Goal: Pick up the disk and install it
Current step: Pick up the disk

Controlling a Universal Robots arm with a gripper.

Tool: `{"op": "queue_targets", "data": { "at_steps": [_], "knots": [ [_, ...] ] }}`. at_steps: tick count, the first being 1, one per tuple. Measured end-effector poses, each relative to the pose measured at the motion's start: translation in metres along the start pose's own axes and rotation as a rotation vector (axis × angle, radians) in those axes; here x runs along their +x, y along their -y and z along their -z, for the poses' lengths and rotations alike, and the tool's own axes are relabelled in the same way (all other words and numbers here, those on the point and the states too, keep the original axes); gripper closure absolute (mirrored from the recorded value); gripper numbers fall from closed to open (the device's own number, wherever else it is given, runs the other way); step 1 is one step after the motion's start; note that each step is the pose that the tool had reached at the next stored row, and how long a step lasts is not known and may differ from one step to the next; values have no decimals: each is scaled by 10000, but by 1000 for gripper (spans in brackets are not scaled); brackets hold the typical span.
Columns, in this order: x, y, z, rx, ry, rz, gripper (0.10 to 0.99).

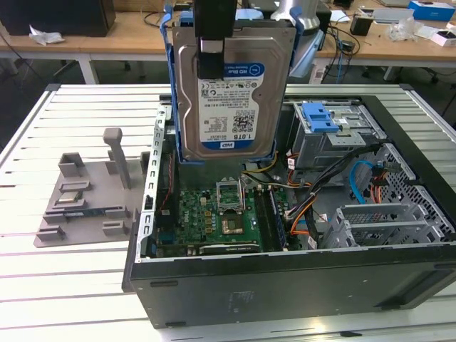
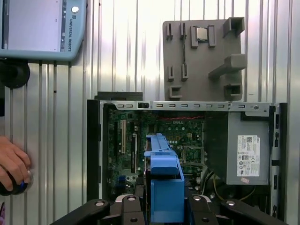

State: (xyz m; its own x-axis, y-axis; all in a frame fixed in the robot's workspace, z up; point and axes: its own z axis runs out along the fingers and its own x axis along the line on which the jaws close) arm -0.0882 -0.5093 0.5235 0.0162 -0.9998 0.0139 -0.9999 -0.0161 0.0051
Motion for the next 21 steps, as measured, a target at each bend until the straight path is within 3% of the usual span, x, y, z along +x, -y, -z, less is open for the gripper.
{"op": "queue_targets", "data": {
  "at_steps": [5, 14, 18, 21],
  "knots": [
    [115, -1, -10, 0, 0, 0, 722],
    [214, 17, -27, 0, 0, 0, 722],
    [221, 75, -31, 0, 0, -1, 722],
    [223, 188, -32, 0, 0, -1, 722]
  ]
}}
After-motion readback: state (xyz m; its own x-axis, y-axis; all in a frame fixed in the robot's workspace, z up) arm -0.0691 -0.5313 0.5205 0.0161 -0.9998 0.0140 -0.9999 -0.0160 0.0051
